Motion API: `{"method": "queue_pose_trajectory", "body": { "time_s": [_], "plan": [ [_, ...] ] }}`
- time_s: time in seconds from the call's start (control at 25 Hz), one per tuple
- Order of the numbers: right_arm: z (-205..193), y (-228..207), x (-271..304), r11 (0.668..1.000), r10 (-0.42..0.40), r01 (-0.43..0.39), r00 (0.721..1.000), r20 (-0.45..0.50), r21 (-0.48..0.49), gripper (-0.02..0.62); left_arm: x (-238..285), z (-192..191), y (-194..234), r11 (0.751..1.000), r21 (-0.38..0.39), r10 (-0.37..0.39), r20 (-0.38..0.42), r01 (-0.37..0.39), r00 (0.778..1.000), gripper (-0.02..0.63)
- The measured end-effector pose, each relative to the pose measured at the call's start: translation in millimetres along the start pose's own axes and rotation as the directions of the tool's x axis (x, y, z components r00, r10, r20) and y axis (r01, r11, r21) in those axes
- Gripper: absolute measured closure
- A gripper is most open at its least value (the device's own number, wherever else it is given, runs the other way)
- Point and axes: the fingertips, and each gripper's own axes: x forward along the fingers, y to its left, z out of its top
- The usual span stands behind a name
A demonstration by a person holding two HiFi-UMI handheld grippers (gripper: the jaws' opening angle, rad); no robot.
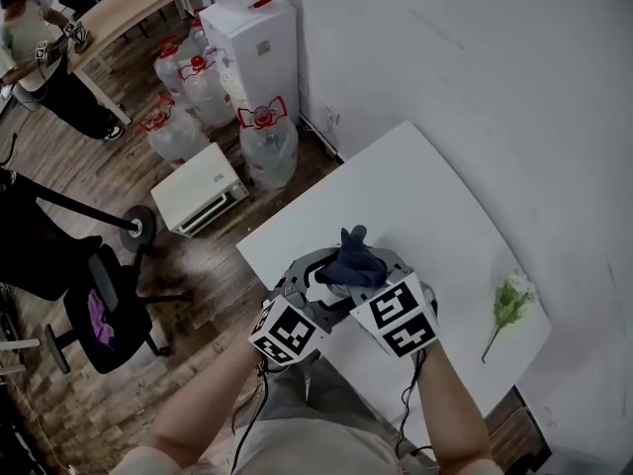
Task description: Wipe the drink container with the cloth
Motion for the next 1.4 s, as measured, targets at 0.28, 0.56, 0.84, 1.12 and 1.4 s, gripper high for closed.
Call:
{"method": "queue_pose_trajectory", "body": {
  "time_s": [0.28,0.56,0.84,1.12,1.4],
  "plan": [
    [-18,30,-17,0.957,0.286,-0.286,0.958,0.010,0.054,0.560,0,-1,1,1.000,0.008,-0.005,-0.012,0.005,1.000,0.238],
    [-45,-20,-61,0.915,0.074,-0.193,0.943,0.323,0.354,0.560,0,13,4,0.999,0.036,-0.019,-0.009,0.020,1.000,0.238],
    [-98,-34,-79,0.919,-0.073,-0.071,0.936,0.346,0.387,0.560,-2,10,5,0.999,0.041,-0.027,-0.027,0.028,0.999,0.238],
    [-104,-15,-58,0.953,-0.035,-0.088,0.917,0.396,0.289,0.560,-4,23,6,0.998,0.033,-0.055,0.020,0.054,0.998,0.238],
    [-92,0,-31,0.986,0.005,-0.078,0.897,0.442,0.147,0.558,-4,23,5,0.999,0.009,-0.053,0.014,0.053,0.999,0.238]
  ]
}}
